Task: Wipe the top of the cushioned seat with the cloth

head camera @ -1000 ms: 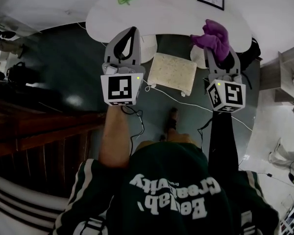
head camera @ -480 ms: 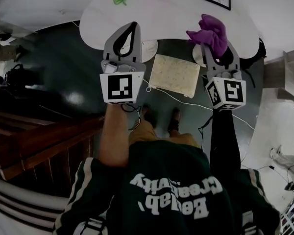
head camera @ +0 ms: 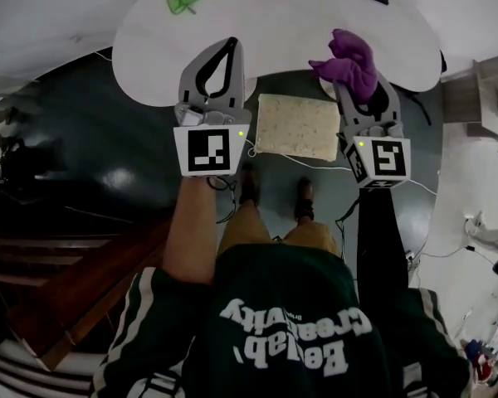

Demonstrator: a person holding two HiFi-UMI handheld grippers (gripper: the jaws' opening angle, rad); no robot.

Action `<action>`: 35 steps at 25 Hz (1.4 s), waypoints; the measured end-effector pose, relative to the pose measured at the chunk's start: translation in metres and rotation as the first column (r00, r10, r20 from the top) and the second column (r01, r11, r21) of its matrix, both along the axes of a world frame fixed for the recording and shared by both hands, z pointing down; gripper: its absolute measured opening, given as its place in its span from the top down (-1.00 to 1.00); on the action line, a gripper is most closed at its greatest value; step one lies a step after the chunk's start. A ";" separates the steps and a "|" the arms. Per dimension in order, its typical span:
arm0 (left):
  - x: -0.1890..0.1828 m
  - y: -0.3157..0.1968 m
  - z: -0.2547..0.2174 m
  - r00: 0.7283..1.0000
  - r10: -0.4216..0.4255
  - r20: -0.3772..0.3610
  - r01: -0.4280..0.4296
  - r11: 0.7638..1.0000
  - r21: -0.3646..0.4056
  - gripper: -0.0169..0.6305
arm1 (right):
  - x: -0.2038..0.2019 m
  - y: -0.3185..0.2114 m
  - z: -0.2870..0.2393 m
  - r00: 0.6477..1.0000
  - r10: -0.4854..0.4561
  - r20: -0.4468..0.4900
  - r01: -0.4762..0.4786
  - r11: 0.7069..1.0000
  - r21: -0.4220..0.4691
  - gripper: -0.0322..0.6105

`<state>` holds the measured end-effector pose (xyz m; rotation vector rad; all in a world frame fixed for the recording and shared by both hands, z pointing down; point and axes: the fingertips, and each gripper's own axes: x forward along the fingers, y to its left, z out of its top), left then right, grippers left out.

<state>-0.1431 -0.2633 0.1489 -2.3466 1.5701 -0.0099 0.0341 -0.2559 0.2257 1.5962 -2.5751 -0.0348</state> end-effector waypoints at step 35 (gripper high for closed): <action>-0.017 -0.046 0.214 0.994 0.069 -0.082 -0.079 0.989 -0.123 0.91 | -0.100 -0.014 0.352 0.961 -0.251 -0.117 0.185 0.896 -0.404 0.28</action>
